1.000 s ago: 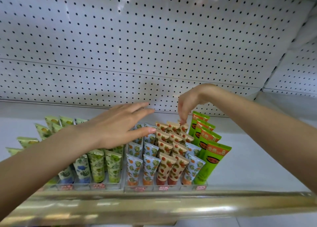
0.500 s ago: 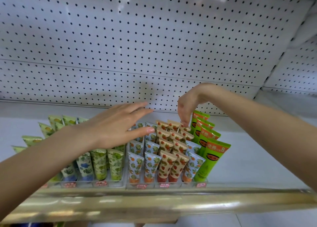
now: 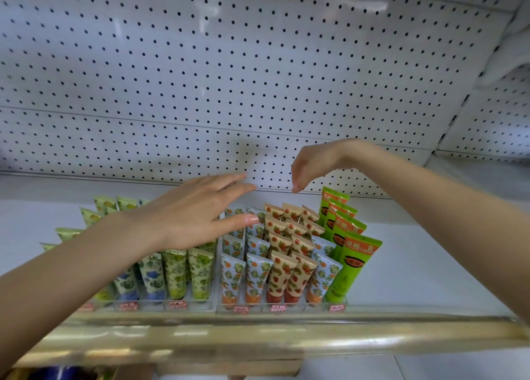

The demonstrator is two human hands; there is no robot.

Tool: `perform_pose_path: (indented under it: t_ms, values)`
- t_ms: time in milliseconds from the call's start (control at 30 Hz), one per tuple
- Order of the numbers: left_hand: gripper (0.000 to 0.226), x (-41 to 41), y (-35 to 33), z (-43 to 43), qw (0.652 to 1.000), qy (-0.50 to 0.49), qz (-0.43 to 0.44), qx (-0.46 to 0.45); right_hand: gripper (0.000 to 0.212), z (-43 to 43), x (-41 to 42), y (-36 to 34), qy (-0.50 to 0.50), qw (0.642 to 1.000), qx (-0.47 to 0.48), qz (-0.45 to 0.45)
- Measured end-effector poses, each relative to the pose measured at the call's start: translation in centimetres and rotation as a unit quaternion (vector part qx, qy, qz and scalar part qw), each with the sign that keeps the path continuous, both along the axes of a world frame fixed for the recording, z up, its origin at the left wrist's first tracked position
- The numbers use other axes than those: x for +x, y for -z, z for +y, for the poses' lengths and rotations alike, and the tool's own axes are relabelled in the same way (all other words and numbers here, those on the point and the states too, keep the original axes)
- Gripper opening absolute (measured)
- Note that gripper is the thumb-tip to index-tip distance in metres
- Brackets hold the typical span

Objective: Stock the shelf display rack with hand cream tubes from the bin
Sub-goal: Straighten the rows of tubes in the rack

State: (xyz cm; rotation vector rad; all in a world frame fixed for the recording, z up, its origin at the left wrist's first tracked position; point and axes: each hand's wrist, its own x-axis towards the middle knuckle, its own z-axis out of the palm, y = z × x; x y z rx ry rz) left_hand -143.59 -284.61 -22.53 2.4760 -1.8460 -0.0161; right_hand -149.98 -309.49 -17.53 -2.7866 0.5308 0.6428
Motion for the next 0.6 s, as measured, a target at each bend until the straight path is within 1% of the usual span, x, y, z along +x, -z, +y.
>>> perform_pose_path:
  t_ms: [67,233,500,600]
  values:
    - [0.079,-0.2,0.1,0.3,1.0,-0.004,0.001,0.005,0.019,0.7,0.2,0.8,-0.021,0.999,-0.01,-0.032]
    - [0.076,-0.5,0.4,1.5,1.0,-0.009,0.008,0.013,0.022,2.0,0.5,2.6,-0.062,0.996,-0.056,-0.025]
    - [0.079,-0.7,-0.1,3.2,1.0,-0.023,0.0,0.012,0.019,2.8,0.2,2.8,-0.044,0.997,-0.062,-0.028]
    - [0.079,-1.0,-0.3,3.5,1.0,-0.023,-0.004,0.011,0.021,3.2,0.0,2.9,-0.037,0.997,-0.06,-0.025]
